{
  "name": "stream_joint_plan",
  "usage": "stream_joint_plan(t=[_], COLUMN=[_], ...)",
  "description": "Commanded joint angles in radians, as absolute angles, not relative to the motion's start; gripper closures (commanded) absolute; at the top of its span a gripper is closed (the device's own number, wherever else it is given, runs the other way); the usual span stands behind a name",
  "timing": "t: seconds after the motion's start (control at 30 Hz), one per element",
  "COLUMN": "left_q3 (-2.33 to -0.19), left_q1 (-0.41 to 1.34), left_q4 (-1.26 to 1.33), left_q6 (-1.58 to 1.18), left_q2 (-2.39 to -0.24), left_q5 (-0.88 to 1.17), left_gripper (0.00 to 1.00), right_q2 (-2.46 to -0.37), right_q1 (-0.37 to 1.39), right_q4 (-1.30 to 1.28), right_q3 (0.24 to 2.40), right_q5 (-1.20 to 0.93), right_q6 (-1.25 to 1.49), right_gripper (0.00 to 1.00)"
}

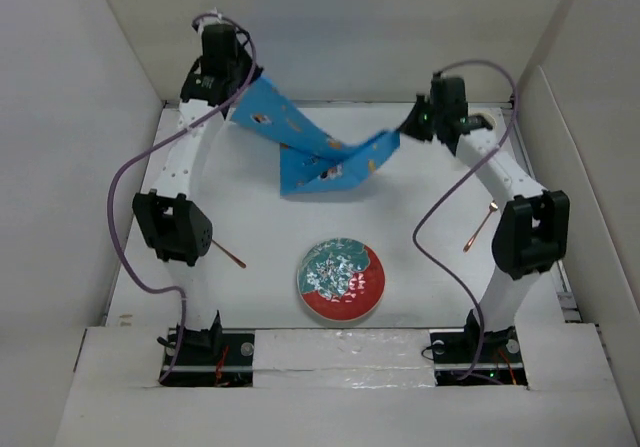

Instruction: Set the dinner table for one person

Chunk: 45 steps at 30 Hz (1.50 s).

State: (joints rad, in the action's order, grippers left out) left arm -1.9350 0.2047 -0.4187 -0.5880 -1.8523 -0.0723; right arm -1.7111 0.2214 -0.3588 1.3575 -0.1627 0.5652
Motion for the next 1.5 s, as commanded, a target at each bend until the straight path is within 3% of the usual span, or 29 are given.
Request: stream_joint_plan(t=[0.0, 0.03, 0.07, 0.17, 0.23, 0.27, 0.4, 0.5, 0.63, 0.73, 0.77, 0.93, 0.97, 1.07, 1.17, 1.2, 1.33, 1.47], left_q3=[-2.311, -2.379, -2.458, -2.381, -2.222, -2.156, -1.788, -1.533, -1.175, -0.989, -0.944, -1.078, -1.107, -1.251, -1.416, -1.434, -1.401, -1.384], left_q1=[0.132, 0.108, 0.048, 0.000, -0.026, -0.058, -0.135, -0.144, -0.144, -0.144, -0.073, 0.102, 0.153, 0.212, 0.265, 0.265, 0.265, 0.265], left_q4=[-0.478, -0.474, -0.415, -0.312, -0.253, -0.186, -0.031, -0.006, 0.061, 0.123, 0.106, 0.003, -0.061, -0.164, -0.309, -0.325, -0.310, -0.311], left_q6=[-0.647, -0.707, -0.763, -0.807, -0.807, -0.810, -0.813, -0.744, -0.701, -0.709, -0.672, -0.536, -0.525, -0.485, -0.459, -0.459, -0.471, -0.482], left_q2=[-1.992, -2.015, -2.016, -1.940, -1.866, -1.789, -1.606, -1.507, -1.447, -1.422, -1.425, -1.541, -1.607, -1.754, -1.898, -1.925, -1.942, -1.957], left_q5=[0.033, 0.063, 0.156, 0.214, 0.230, 0.260, 0.347, 0.371, 0.406, 0.429, 0.393, 0.241, 0.188, 0.091, -0.085, -0.115, -0.212, -0.270], left_gripper=[1.00, 1.00, 1.00, 1.00, 1.00, 1.00, 1.00, 1.00, 1.00, 1.00, 1.00, 0.97, 0.81, 0.57, 0.53, 0.53, 0.47, 0.45], right_q2=[-1.837, -1.880, -1.978, -1.987, -1.930, -1.840, -1.523, -1.358, -1.279, -1.304, -1.363, -1.422, -1.420, -1.417, -1.402, -1.393, -1.359, -1.315], right_q1=[0.190, 0.178, 0.178, 0.178, 0.187, 0.187, 0.230, 0.255, 0.281, 0.272, 0.259, 0.250, 0.241, 0.232, 0.232, 0.232, 0.223, 0.222], right_q4=[-0.504, -0.559, -0.677, -0.690, -0.623, -0.585, -0.319, -0.287, -0.348, -0.389, -0.447, -0.491, -0.491, -0.502, -0.512, -0.514, -0.534, -0.545], right_q3=[1.861, 1.994, 2.333, 2.475, 2.427, 2.364, 1.713, 1.456, 1.119, 1.033, 1.007, 0.986, 0.977, 0.959, 0.951, 0.948, 0.950, 0.953], right_q5=[0.065, 0.131, 0.225, 0.268, 0.323, 0.349, 0.433, 0.391, 0.342, 0.253, 0.229, 0.249, 0.250, 0.242, 0.227, 0.209, 0.177, 0.138], right_q6=[0.456, 0.413, 0.358, 0.306, 0.230, 0.212, 0.131, 0.193, 0.290, 0.357, 0.397, 0.413, 0.414, 0.417, 0.429, 0.431, 0.430, 0.425], right_gripper=[1.00, 1.00, 1.00, 1.00, 1.00, 1.00, 1.00, 1.00, 1.00, 1.00, 1.00, 1.00, 1.00, 1.00, 0.99, 0.96, 0.63, 0.50])
